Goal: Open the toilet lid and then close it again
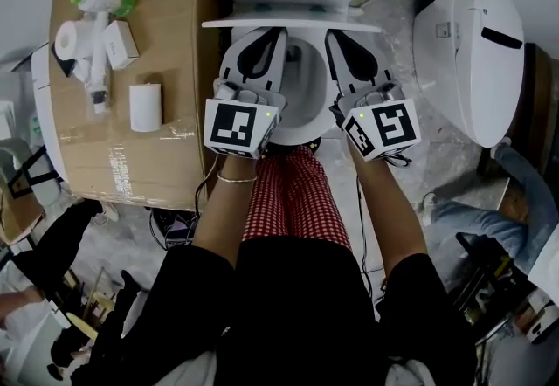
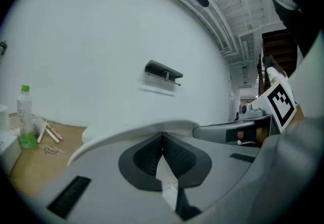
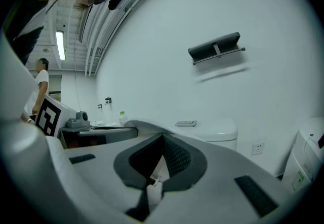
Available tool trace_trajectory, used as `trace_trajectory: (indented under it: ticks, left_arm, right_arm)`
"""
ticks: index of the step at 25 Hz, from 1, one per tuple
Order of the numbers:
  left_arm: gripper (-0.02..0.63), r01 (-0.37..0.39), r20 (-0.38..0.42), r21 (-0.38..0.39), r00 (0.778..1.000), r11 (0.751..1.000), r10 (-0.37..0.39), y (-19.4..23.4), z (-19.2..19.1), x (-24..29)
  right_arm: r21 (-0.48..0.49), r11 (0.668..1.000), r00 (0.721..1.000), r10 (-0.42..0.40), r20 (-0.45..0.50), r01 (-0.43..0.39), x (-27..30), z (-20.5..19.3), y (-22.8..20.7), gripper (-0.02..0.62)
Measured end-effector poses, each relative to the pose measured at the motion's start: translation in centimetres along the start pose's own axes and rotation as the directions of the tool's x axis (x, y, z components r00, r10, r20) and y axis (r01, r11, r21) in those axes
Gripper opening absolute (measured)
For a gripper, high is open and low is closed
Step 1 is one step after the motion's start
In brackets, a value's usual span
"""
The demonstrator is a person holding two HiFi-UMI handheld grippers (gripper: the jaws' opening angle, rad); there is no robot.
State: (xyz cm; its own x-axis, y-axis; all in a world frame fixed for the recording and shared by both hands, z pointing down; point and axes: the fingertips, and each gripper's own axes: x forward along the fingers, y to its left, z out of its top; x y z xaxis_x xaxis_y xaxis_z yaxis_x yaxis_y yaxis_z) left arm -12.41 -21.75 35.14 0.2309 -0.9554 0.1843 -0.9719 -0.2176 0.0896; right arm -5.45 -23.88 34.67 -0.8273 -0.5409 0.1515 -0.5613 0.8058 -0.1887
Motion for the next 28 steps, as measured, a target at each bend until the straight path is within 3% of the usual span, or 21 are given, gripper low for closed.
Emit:
trace_trajectory:
  ticks: [12,28]
  left_arm:
    - [0.003,-0.029,0.002,0.031,1.000,0.999,0.028,1.0,0.9,2.5]
    - [0.003,-0.071,0.013,-0.004,0.997,0.997,0.071,1.9,1.5,4.4]
  right_arm:
    - [-0.012,0.999,0.999,0.039,0.020,-0.039,1.6,1.4,-1.9,0.018]
    - [-0.036,0.997,0.997,0.075,0.031,-0.074,4.2,2.5,-4.4,0.018]
